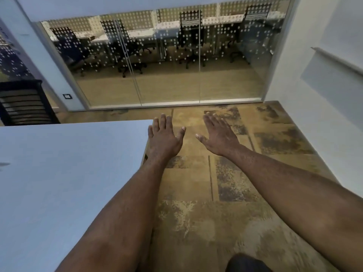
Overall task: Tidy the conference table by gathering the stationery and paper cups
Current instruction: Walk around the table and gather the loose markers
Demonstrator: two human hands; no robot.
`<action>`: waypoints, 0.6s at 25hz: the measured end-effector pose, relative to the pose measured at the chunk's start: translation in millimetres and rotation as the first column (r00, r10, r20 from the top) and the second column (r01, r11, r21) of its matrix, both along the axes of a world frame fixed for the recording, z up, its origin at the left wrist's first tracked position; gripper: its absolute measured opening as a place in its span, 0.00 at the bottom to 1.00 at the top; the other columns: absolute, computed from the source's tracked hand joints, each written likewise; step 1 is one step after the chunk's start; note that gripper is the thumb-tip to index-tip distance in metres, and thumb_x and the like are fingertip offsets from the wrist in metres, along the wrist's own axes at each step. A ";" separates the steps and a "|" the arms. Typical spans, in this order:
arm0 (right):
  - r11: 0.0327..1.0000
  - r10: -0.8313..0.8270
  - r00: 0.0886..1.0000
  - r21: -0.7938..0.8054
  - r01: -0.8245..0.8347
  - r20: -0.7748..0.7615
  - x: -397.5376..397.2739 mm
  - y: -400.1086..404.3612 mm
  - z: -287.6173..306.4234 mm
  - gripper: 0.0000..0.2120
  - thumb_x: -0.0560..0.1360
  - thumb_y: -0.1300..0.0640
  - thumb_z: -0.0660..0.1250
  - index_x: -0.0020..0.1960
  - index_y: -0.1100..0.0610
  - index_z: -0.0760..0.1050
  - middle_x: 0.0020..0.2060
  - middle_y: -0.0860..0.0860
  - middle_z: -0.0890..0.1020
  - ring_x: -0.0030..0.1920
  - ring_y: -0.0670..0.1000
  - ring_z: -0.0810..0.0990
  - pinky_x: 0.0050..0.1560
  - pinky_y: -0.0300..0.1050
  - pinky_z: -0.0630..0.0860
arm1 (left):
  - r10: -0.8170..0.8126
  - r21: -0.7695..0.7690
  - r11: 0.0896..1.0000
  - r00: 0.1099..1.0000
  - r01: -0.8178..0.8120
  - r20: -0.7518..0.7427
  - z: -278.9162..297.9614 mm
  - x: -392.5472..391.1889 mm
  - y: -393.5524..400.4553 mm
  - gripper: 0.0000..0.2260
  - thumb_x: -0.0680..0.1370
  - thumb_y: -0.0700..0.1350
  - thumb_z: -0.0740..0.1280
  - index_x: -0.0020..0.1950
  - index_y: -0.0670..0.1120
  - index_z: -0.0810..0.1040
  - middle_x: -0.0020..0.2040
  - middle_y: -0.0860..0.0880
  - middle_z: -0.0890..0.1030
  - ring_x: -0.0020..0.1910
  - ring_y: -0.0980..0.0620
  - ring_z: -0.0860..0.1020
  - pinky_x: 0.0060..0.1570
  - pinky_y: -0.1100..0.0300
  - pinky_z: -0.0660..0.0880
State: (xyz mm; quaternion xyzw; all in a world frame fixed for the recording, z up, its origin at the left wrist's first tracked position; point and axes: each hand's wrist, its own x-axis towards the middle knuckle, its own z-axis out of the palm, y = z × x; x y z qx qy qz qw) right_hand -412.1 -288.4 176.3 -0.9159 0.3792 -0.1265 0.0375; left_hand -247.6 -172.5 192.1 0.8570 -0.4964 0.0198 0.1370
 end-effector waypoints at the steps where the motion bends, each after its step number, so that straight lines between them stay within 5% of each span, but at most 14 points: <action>1: 1.000 -0.022 1.000 0.022 0.022 -0.006 10.6 -25.3 -1.3 0.38 0.77 0.33 0.49 0.78 0.54 0.45 0.79 0.52 0.50 0.78 0.54 0.47 0.76 0.54 0.48 | -0.012 0.002 1.000 1.000 0.012 -0.013 -0.5 10.2 -25.6 0.35 0.80 0.66 0.43 0.80 0.47 0.47 0.81 0.47 0.46 0.79 0.46 0.42 0.76 0.45 0.41; 15: 0.983 0.184 0.982 0.004 -0.184 0.047 204.4 -346.2 -9.7 0.38 0.78 0.35 0.49 0.79 0.57 0.45 0.79 0.53 0.49 0.79 0.54 0.47 0.77 0.52 0.48 | 0.143 0.009 0.990 0.989 -0.143 -0.038 -20.8 182.6 -327.1 0.35 0.80 0.66 0.45 0.80 0.46 0.47 0.81 0.49 0.45 0.79 0.47 0.41 0.75 0.46 0.39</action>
